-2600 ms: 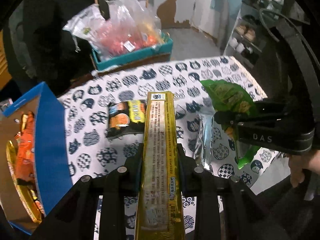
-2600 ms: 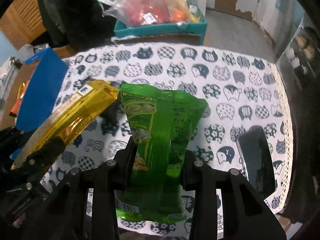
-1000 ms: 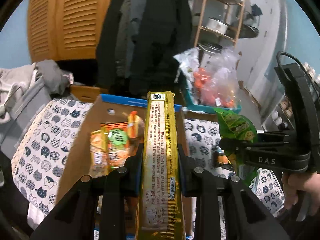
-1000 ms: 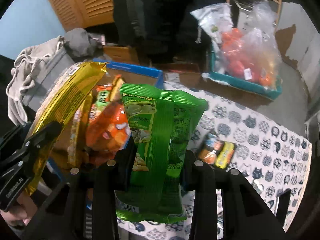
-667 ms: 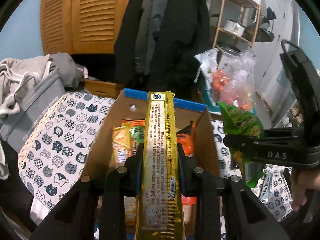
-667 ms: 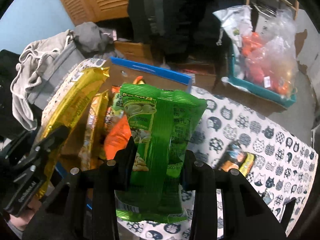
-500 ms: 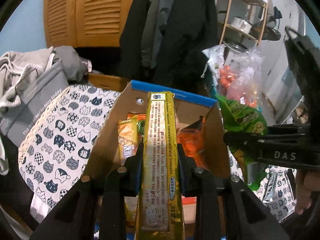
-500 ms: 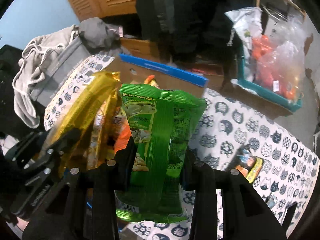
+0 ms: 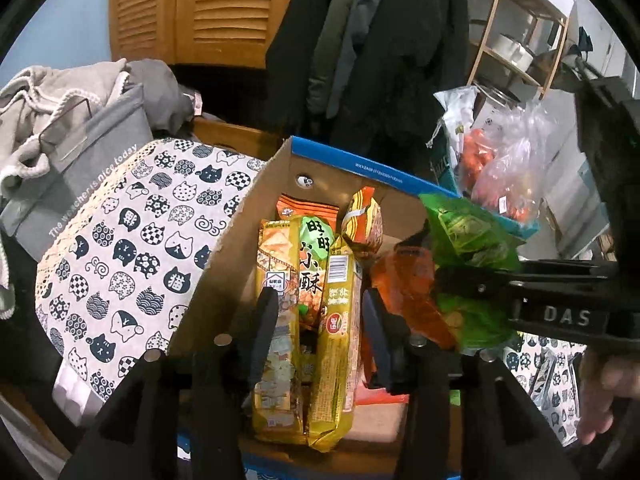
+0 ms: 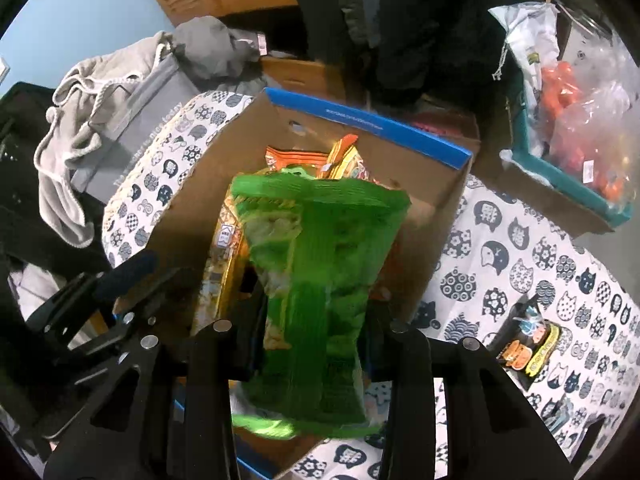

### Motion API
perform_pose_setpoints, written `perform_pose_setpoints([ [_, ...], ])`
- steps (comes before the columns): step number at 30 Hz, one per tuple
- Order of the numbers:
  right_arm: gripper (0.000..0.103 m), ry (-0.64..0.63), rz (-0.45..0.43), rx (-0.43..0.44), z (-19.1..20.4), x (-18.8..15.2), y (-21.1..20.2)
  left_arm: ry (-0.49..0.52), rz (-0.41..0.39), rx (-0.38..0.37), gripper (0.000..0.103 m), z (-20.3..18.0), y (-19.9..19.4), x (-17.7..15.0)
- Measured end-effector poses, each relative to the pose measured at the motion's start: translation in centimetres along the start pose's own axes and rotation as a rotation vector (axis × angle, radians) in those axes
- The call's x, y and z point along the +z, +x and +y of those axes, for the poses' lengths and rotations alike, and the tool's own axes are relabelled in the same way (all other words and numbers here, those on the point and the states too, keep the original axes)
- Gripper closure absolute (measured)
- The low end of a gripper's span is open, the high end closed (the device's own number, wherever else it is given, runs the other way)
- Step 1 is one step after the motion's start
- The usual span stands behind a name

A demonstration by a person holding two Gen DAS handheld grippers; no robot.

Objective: Organize snacks
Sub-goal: 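Lower the long yellow pack into the box while the right tool releases the green bag in, then move both open tools from the box back to the cloth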

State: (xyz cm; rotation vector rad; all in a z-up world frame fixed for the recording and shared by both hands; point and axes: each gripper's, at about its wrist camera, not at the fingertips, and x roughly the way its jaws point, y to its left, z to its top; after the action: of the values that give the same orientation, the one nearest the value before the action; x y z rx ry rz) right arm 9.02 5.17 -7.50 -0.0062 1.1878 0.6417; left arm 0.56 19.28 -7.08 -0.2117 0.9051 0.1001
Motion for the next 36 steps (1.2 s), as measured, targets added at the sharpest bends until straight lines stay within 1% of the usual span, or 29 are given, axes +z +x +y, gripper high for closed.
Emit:
perform_pose_setpoints([
  [4,0.064,0.002,-0.008,0.018,0.2,0.3,-0.1,-0.009,0.002,-0.007,0.056,0.1,-0.2,0.0],
  [6,0.055,0.007,-0.014,0.027,0.2,0.4,-0.3,-0.011,0.005,-0.009,0.056,0.1,-0.1,0.0],
  [7,0.045,0.012,-0.02,0.03,0.3,0.4,-0.5,-0.014,0.01,-0.011,0.056,0.0,-0.1,0.0],
  [8,0.039,0.014,-0.027,0.028,0.2,0.4,-0.7,-0.016,0.014,-0.015,0.055,-0.1,0.0,0.0],
  [9,0.037,0.015,-0.037,0.021,0.2,0.4,-1.1,-0.019,0.018,-0.022,0.054,-0.2,0.0,0.0],
  [11,0.031,0.015,-0.051,0.001,0.0,0.4,-1.6,-0.025,0.02,-0.036,0.048,-0.5,-0.1,0.0],
  [13,0.027,0.019,-0.064,-0.015,-0.3,0.4,-2.3,-0.026,0.016,-0.042,0.047,-0.8,-0.3,0.1],
  [15,0.026,0.027,-0.079,-0.032,-0.8,0.2,-3.0,-0.019,0.01,-0.052,0.044,-1.3,-0.5,0.2],
  [17,0.025,0.039,-0.095,-0.045,-1.5,0.0,-3.9,-0.012,0.003,-0.055,0.037,-1.8,-0.7,0.2],
  [22,0.024,0.075,-0.113,-0.07,-3.3,-1.1,-5.6,0.02,0.001,-0.074,0.037,-3.6,-1.1,0.1],
  [24,0.024,0.085,-0.11,-0.095,-4.3,-1.8,-6.1,0.039,0.001,-0.081,0.036,-4.5,-1.2,0.0],
  [28,0.024,0.099,-0.092,-0.143,-5.8,-3.3,-6.9,0.081,0.0,-0.083,0.029,-6.1,-1.4,-0.4],
  [33,0.024,0.126,-0.09,-0.176,-7.7,-5.2,-7.9,0.131,0.015,-0.103,0.029,-8.4,-1.4,-1.1],
  [36,0.024,0.148,-0.083,-0.198,-9.4,-6.5,-8.5,0.169,0.02,-0.113,0.026,-10.2,-1.3,-1.6],
])
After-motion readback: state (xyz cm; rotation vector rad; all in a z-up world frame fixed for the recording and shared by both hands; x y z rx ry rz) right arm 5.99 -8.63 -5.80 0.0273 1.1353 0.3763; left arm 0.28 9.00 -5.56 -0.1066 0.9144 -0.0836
